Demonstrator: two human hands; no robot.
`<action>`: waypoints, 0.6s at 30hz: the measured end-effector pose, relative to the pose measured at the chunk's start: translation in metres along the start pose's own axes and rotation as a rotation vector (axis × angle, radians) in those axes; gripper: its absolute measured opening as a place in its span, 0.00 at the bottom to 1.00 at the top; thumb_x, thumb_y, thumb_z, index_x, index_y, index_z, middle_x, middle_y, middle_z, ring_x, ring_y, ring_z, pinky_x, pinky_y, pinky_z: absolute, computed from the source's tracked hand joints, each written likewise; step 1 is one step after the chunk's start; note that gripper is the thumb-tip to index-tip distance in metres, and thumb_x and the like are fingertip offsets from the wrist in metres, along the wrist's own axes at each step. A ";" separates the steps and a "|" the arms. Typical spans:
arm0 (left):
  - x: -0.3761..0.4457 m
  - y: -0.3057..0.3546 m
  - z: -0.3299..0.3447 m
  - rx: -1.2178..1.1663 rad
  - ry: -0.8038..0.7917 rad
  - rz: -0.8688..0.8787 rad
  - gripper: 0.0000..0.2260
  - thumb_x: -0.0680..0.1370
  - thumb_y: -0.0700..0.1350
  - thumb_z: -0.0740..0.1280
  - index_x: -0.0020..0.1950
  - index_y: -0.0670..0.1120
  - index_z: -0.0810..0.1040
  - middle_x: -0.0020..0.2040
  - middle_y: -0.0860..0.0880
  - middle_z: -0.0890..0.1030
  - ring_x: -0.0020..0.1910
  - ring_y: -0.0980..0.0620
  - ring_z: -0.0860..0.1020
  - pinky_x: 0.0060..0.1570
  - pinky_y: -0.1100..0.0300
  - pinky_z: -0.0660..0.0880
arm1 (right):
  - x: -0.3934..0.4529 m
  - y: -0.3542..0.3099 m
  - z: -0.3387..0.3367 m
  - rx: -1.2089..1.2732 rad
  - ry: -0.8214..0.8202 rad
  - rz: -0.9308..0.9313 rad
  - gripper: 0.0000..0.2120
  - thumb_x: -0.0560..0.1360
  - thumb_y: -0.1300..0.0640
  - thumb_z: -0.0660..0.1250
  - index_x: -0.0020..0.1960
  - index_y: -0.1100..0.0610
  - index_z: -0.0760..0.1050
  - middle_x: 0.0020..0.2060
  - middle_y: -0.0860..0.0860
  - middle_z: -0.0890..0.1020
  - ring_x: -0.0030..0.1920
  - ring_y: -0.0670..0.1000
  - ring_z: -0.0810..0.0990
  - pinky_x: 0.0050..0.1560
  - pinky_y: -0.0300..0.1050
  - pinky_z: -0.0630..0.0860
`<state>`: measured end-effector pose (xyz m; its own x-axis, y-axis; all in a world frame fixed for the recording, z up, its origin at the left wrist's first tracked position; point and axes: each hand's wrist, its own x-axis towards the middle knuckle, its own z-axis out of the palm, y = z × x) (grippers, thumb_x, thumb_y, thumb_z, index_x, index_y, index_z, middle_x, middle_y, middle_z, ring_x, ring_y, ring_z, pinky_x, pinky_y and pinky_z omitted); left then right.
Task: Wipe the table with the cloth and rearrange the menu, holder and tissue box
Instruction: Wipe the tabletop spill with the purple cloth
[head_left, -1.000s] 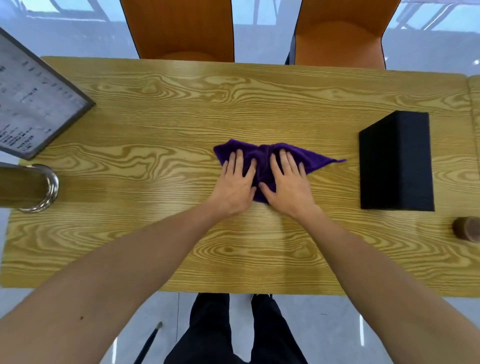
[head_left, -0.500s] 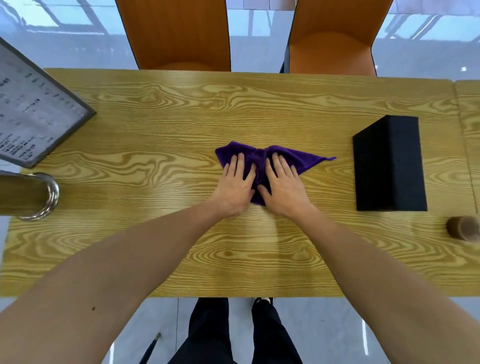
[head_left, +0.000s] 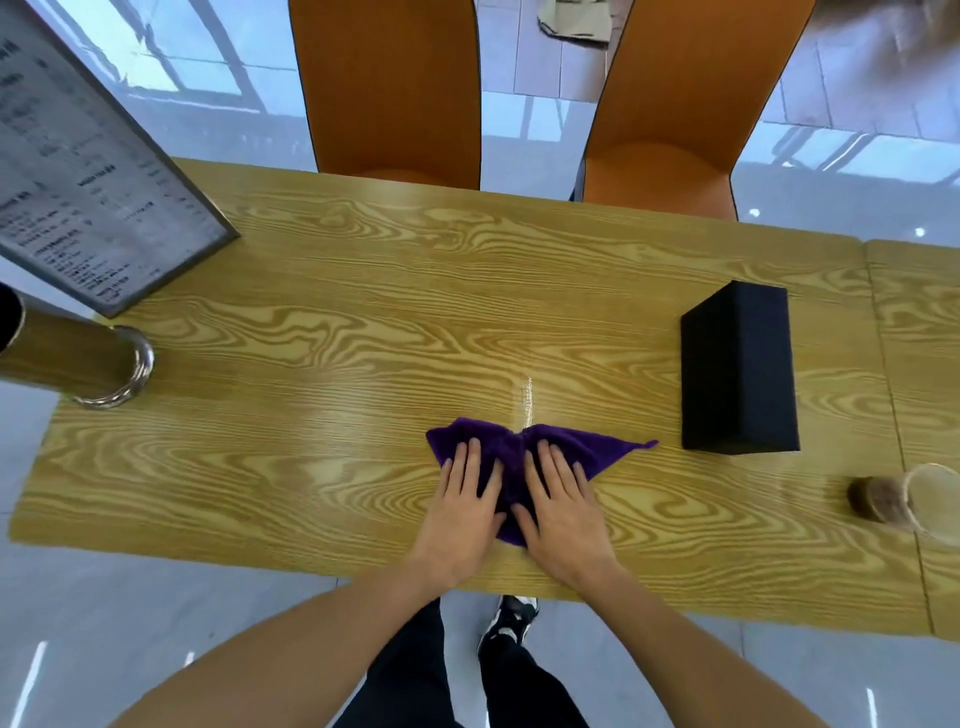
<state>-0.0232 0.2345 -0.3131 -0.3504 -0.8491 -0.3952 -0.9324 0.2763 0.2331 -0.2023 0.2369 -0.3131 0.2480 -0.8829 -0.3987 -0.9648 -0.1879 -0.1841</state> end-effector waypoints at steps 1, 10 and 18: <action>-0.003 -0.002 0.001 -0.005 0.004 0.006 0.31 0.82 0.55 0.63 0.80 0.42 0.61 0.80 0.32 0.51 0.80 0.35 0.53 0.77 0.41 0.59 | -0.002 -0.002 0.002 -0.012 0.008 -0.001 0.33 0.82 0.42 0.53 0.81 0.59 0.59 0.81 0.58 0.59 0.81 0.57 0.56 0.79 0.59 0.54; 0.059 -0.048 -0.035 0.018 0.031 0.036 0.33 0.82 0.59 0.59 0.82 0.45 0.54 0.81 0.31 0.47 0.81 0.34 0.49 0.78 0.42 0.52 | 0.072 -0.009 -0.029 0.012 0.043 0.009 0.33 0.83 0.43 0.52 0.83 0.56 0.53 0.83 0.57 0.53 0.82 0.56 0.50 0.79 0.62 0.53; 0.138 -0.110 -0.087 -0.007 0.021 -0.071 0.34 0.83 0.59 0.56 0.83 0.45 0.48 0.80 0.31 0.43 0.81 0.35 0.44 0.79 0.44 0.48 | 0.189 -0.029 -0.078 0.037 0.030 -0.025 0.35 0.83 0.43 0.56 0.84 0.55 0.49 0.83 0.55 0.48 0.83 0.55 0.46 0.80 0.60 0.50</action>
<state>0.0389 0.0478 -0.3158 -0.2815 -0.8756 -0.3925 -0.9542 0.2121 0.2112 -0.1341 0.0417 -0.3131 0.2684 -0.8908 -0.3665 -0.9544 -0.1942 -0.2269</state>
